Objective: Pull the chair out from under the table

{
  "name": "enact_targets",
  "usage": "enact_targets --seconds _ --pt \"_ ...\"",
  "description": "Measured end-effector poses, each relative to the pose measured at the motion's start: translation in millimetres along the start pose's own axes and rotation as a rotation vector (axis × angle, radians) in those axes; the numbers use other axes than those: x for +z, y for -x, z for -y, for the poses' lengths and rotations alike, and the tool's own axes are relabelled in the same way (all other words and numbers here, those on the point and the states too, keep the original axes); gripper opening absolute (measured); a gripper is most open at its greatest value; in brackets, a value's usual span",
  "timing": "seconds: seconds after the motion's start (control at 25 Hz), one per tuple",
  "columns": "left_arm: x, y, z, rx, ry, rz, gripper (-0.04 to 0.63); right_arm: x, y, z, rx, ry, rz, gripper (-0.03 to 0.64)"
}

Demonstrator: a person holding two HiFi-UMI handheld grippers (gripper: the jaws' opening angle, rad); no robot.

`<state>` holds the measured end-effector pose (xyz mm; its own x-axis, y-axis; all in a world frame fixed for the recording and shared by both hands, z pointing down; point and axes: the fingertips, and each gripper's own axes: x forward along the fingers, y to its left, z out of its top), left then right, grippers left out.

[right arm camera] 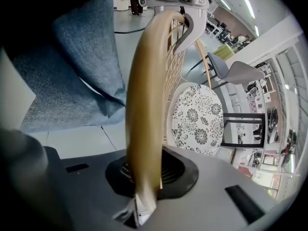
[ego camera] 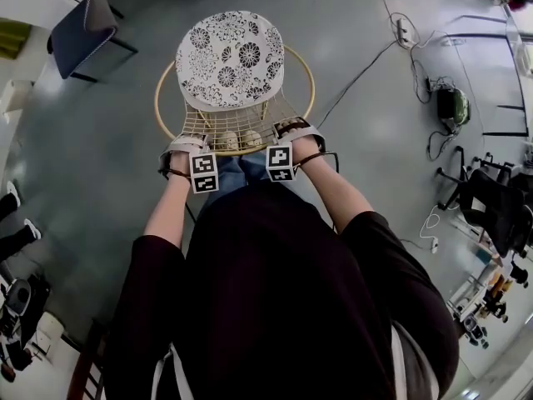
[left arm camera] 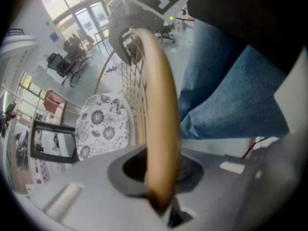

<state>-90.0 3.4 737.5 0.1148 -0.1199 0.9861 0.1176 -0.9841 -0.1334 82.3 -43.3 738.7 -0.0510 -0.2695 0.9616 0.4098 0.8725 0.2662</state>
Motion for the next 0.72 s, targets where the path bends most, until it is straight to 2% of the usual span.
enact_targets --seconds 0.08,0.12,0.2,0.24,0.36,0.56,0.64,0.68,0.72 --pt "1.2 -1.7 0.2 -0.016 0.019 0.009 0.065 1.4 -0.4 -2.5 0.033 -0.024 0.023 0.035" --pt "2.8 -2.7 0.6 -0.026 0.045 0.026 0.107 2.7 -0.3 -4.4 0.049 -0.046 0.039 0.039" --pt "7.3 -1.5 -0.3 -0.04 0.117 0.075 0.209 3.9 2.6 -5.8 0.068 -0.102 0.073 0.103" --pt "9.7 1.5 -1.2 -0.044 0.144 0.098 0.235 2.5 6.0 -5.3 0.07 -0.128 0.089 0.135" --pt "16.8 23.2 0.2 -0.069 0.163 0.132 0.236 -10.9 27.2 -2.0 0.052 -0.17 0.124 0.155" --pt "17.0 72.1 -0.4 -0.096 0.196 0.127 0.2 -41.0 69.5 7.3 0.047 -0.202 0.184 0.155" --pt "12.9 89.1 -5.3 -0.084 0.217 0.129 0.145 -50.4 82.9 14.1 0.038 -0.2 0.193 0.13" --pt "10.1 96.4 -9.3 -0.072 0.229 0.127 0.109 -54.1 89.4 20.6 0.022 -0.202 0.197 0.096" --pt "7.2 103.4 -15.4 -0.055 0.243 0.124 0.02 -57.2 95.5 28.6 0.005 -0.208 0.202 0.055"
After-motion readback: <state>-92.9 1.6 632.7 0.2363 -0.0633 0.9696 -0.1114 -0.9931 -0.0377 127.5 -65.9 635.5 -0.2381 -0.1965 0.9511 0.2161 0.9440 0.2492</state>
